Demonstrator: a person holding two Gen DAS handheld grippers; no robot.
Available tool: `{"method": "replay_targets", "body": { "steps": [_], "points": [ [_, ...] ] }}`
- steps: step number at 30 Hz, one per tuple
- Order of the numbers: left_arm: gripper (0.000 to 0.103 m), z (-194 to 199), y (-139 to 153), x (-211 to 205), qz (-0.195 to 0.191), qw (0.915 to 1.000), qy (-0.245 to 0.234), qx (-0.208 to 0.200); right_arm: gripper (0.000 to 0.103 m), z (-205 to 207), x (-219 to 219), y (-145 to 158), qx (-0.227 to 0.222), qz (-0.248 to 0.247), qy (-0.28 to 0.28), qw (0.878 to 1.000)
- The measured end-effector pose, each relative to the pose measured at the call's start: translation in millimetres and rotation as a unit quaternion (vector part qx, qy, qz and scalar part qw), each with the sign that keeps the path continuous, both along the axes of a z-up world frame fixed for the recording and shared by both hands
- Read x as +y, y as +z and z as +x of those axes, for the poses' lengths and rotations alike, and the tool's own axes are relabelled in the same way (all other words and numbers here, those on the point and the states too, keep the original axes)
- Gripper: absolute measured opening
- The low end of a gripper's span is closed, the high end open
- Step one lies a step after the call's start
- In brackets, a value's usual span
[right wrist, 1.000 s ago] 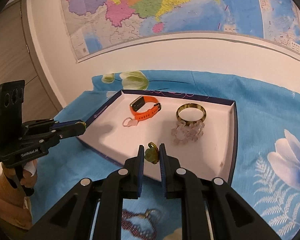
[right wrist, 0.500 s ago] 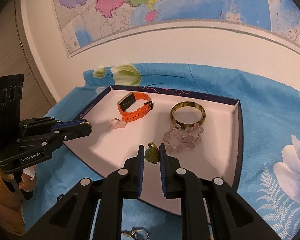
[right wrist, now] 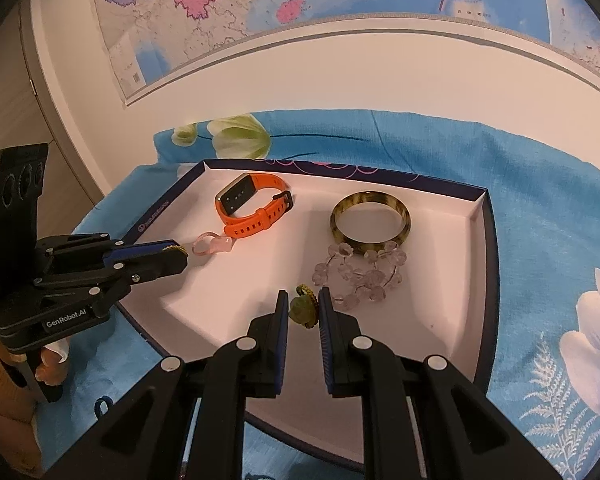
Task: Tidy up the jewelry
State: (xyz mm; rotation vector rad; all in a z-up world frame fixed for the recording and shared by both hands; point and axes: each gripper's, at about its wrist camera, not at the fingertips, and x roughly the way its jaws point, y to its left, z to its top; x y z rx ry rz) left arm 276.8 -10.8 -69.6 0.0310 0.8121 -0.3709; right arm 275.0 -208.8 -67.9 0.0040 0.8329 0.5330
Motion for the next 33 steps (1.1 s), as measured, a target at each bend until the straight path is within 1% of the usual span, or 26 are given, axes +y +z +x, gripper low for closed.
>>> {"method": "replay_targets", "body": {
  "steps": [13, 17, 19, 20, 23, 24, 26, 28, 29, 30, 31, 33],
  "points": [
    [0.013, 17, -13, -6, 0.020, 0.9995, 0.012, 0.021, 0.014, 6, 2, -5, 0.001, -0.014, -0.008, 1.000],
    [0.013, 18, -13, -6, 0.019, 0.9995, 0.014, 0.020, 0.014, 6, 0, -4, -0.003, -0.012, -0.012, 1.000],
    [0.015, 16, -13, -6, 0.016, 0.9996, 0.014, 0.017, 0.014, 6, -1, -4, -0.005, -0.009, -0.012, 1.000],
    [0.017, 15, -12, -6, 0.014, 0.9997, 0.014, 0.016, 0.014, 6, -1, -3, -0.007, -0.010, -0.014, 1.000],
    [0.025, 11, -7, -4, 0.012, 0.9998, 0.016, 0.005, 0.014, 5, -4, -1, -0.011, -0.007, -0.020, 1.000],
    [0.030, 9, -5, -3, 0.011, 0.9998, 0.018, 0.000, 0.014, 4, -6, 1, -0.014, -0.004, -0.022, 1.000],
    [0.033, 3, 3, -1, 0.009, 0.9997, 0.020, -0.013, 0.014, 2, -10, 5, -0.016, 0.004, -0.027, 1.000],
    [0.039, -4, 12, 3, 0.006, 0.9993, 0.024, -0.027, 0.015, -2, -14, 10, -0.021, 0.011, -0.030, 0.999],
    [0.041, -8, 16, 5, 0.006, 0.9991, 0.024, -0.034, 0.016, -6, -17, 13, -0.023, 0.016, -0.031, 0.999],
    [0.048, -13, 20, 6, 0.003, 0.9989, 0.024, -0.040, 0.018, -11, -20, 16, -0.027, 0.023, -0.031, 0.999],
    [0.051, -20, 26, 10, -0.005, 0.9987, 0.023, -0.046, 0.022, -15, -22, 19, -0.030, 0.026, -0.032, 0.999],
    [0.051, -30, 31, 14, -0.012, 0.9982, 0.020, -0.056, 0.023, -24, -25, 22, -0.033, 0.032, -0.030, 0.998]
  ]
}}
